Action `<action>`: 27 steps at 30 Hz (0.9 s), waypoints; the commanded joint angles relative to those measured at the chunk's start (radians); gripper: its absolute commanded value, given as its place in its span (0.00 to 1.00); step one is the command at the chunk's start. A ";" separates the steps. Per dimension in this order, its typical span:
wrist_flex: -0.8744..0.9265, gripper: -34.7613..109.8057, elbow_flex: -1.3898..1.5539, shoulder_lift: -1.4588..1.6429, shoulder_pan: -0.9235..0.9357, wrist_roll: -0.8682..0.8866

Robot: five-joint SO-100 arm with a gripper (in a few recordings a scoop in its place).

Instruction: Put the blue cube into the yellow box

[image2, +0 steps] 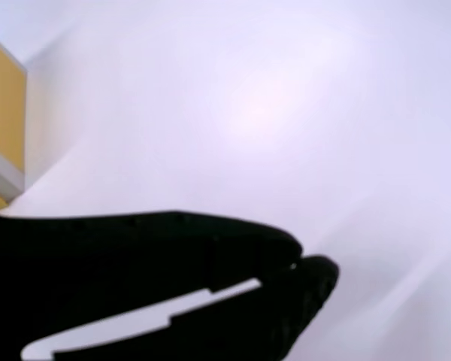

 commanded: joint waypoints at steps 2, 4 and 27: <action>0.281 0.24 0.026 0.175 0.021 0.012; 0.423 0.24 0.026 0.232 0.018 0.015; 0.847 0.27 0.026 0.382 0.011 0.114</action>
